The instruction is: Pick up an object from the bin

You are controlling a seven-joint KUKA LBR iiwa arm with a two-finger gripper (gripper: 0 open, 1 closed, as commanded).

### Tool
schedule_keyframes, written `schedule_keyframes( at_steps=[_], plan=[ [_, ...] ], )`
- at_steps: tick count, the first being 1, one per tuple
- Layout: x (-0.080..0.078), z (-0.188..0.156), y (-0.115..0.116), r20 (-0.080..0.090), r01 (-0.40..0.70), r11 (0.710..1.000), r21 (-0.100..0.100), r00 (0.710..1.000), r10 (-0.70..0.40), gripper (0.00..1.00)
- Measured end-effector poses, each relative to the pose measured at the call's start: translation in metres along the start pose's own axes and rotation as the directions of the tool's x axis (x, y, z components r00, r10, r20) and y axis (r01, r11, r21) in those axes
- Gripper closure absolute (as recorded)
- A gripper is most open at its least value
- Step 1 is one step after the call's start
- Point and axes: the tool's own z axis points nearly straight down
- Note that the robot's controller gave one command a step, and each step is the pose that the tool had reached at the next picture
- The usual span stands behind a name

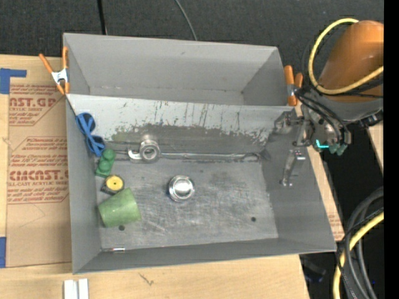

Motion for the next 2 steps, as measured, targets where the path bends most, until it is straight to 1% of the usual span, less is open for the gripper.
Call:
schedule_keyframes(
  at_steps=[1,2],
  plan=[
    [0.035,0.111,0.085,-0.003,-0.061,0.998,-0.003,0.998,0.061,0.00],
    [0.041,0.125,0.166,0.004,0.107,0.994,-0.002,0.994,-0.107,0.00]
  ],
)
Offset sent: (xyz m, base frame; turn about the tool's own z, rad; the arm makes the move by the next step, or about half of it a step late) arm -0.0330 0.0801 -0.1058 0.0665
